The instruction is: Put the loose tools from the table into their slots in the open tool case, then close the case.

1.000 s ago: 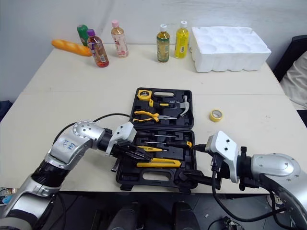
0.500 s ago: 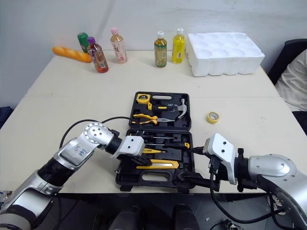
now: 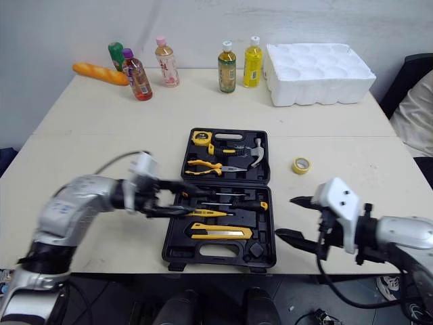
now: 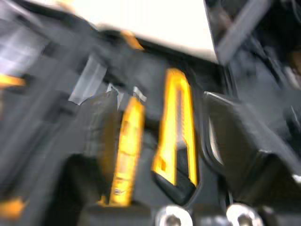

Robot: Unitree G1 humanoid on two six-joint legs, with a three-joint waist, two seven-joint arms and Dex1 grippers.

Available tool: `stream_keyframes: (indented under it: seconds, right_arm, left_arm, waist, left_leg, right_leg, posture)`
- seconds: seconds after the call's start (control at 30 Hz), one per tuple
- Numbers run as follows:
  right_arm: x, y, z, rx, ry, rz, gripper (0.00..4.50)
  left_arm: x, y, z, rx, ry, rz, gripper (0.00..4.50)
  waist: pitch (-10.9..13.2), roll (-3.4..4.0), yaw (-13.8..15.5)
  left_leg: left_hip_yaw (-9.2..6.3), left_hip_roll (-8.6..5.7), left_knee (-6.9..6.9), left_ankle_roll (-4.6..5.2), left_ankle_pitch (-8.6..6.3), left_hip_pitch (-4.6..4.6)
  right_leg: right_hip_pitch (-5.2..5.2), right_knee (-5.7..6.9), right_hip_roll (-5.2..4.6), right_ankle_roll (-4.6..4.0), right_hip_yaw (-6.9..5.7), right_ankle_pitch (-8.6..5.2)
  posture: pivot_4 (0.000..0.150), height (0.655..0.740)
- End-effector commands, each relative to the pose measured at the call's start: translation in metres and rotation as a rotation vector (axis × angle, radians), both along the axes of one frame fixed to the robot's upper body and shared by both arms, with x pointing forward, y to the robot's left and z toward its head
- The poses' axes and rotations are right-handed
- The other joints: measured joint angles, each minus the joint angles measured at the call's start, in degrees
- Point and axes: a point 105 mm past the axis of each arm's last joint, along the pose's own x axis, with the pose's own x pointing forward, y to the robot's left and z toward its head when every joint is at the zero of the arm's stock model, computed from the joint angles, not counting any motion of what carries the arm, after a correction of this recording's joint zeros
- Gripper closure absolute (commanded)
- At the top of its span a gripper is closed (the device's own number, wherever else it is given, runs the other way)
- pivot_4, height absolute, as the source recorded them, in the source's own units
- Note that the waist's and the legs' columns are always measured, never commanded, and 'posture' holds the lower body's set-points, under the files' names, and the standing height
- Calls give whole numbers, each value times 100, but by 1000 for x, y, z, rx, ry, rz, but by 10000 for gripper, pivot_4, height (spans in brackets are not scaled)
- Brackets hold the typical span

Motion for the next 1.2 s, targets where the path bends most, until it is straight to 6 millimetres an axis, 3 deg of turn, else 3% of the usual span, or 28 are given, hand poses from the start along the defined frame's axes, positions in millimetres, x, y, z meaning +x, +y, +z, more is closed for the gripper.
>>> stream_keyframes:
  seconds: [0.03,0.07,0.27,0.33,0.43,0.57,0.77,0.93,1.1,1.2]
  right_arm:
    - [2,-43,4,-36,-40,-155,0]
    - [1,-60,2,-44,-38,-218,0]
    - [-7,-135,1,1,-69,-503,0]
    - [-4,-147,-6,33,-76,-564,0]
    - [0,-149,-12,-2,-77,-548,0]
    - [17,-144,-3,-7,-104,-490,0]
    - [51,-113,14,-105,-80,-237,0]
    - [76,-67,23,-207,-15,76,0]
    - [114,-37,28,-368,8,251,0]
    - [128,-29,25,-451,44,302,0]
  left_arm:
    - [3,51,-7,8,28,233,387]
    - [5,76,-13,28,34,343,387]
    - [-8,185,-35,106,53,798,387]
    - [-16,200,-45,186,38,856,387]
    - [-17,190,-45,203,-2,819,387]
    - [-6,177,-32,155,-66,827,387]
    - [-2,99,11,67,-121,457,387]
    - [2,30,38,58,-214,128,387]
    - [0,-23,65,34,-311,-112,387]
    - [-3,-39,71,23,-336,-180,387]
  waist:
    - [1,1,6]
    - [1,1,7]
    - [13,-7,7]
    - [14,-5,5]
    - [24,12,10]
    - [40,38,2]
    - [51,56,-54]
    - [62,68,-129]
    - [81,61,-170]
    - [83,58,-145]
  left_leg:
    - [1,-1,1,0,0,0]
    - [1,-1,0,2,0,0]
    - [2,-1,-13,4,-2,5]
    - [2,-1,-20,2,-6,6]
    - [5,-3,-32,2,-10,5]
    - [6,-9,-29,-19,-22,2]
    - [10,-10,-28,5,-7,4]
    - [11,-15,-23,1,-4,2]
    - [15,-20,-17,-32,20,-3]
    - [23,-11,-11,-44,27,-16]
  right_leg:
    - [0,1,0,0,1,0]
    - [0,0,0,0,1,0]
    - [-3,-4,-6,-6,4,-3]
    - [-5,-9,-10,-10,5,-5]
    - [-10,-17,-15,-14,6,-7]
    - [-11,-12,-24,-12,4,-6]
    - [-12,-8,-24,-11,2,-5]
    - [-11,-7,-23,-9,-3,-5]
    - [-13,-5,-15,0,-2,0]
    - [-23,-1,7,0,2,0]
  posture:
    - [1500,7400]
    - [1500,7400]
    - [1500,7400]
    - [1500,7400]
    - [1500,7400]
    - [1500,7400]
    - [1500,7400]
    - [1500,7400]
    - [1500,7400]
    - [1500,7400]
